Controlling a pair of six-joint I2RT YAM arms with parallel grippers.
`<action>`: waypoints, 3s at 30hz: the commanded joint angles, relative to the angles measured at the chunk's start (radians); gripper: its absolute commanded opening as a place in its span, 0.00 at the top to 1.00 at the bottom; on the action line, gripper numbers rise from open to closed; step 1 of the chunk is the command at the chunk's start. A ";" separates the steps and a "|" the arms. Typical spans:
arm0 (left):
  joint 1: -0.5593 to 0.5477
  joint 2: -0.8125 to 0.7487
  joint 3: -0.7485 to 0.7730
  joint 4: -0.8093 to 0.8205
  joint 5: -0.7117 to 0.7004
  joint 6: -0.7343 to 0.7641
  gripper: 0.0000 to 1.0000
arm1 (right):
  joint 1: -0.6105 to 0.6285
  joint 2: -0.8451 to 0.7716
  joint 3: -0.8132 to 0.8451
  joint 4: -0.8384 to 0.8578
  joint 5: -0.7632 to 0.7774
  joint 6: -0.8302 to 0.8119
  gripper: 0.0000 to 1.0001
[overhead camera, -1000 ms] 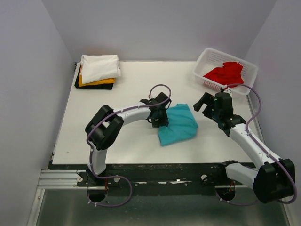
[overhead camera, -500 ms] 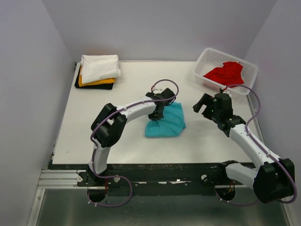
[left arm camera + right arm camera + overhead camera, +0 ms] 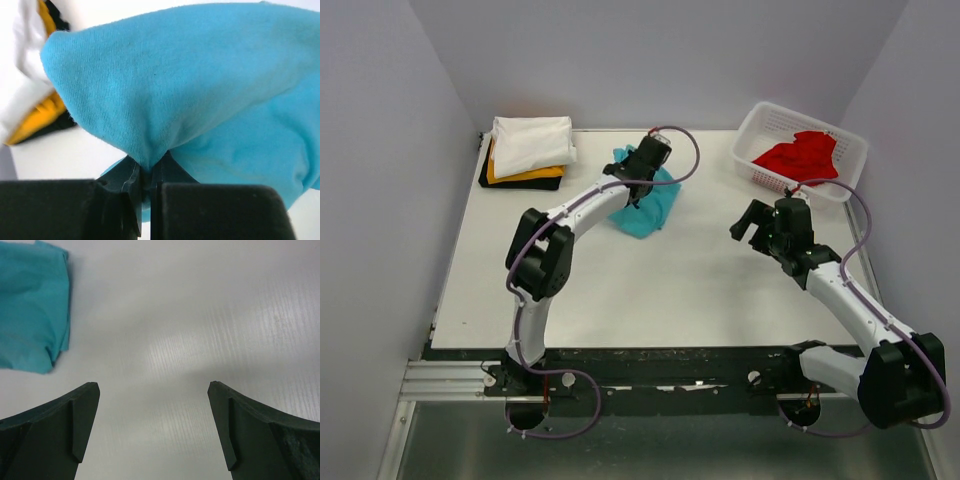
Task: Fold and stack the t-shirts
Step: Put the neatly folded tshirt into the corner of the board with the left arm, then reset both arms
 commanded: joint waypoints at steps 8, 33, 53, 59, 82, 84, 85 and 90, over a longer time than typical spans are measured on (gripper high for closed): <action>0.205 0.099 0.227 0.367 -0.053 0.497 1.00 | -0.002 0.017 0.005 -0.011 0.118 -0.032 0.00; 0.408 0.046 0.483 -0.016 0.127 0.161 1.00 | -0.001 0.155 0.034 -0.023 0.148 -0.020 0.00; 0.588 0.137 0.584 -0.052 0.336 0.112 1.00 | -0.002 0.193 0.060 -0.055 0.202 -0.033 0.00; 0.635 0.220 0.655 -0.058 0.417 0.064 1.00 | -0.002 0.201 0.068 -0.063 0.242 -0.038 0.00; 0.801 0.340 0.774 -0.021 0.438 -0.077 0.02 | -0.003 0.275 0.111 -0.119 0.277 -0.042 0.00; 0.801 0.326 0.822 -0.058 0.410 -0.111 0.02 | -0.002 0.269 0.109 -0.122 0.285 -0.037 0.00; 0.802 0.290 0.804 -0.059 0.413 -0.128 0.01 | -0.002 0.262 0.107 -0.123 0.288 -0.034 0.00; 0.801 0.046 0.552 0.002 0.515 -0.256 0.01 | -0.003 0.200 0.088 -0.116 0.279 -0.020 0.00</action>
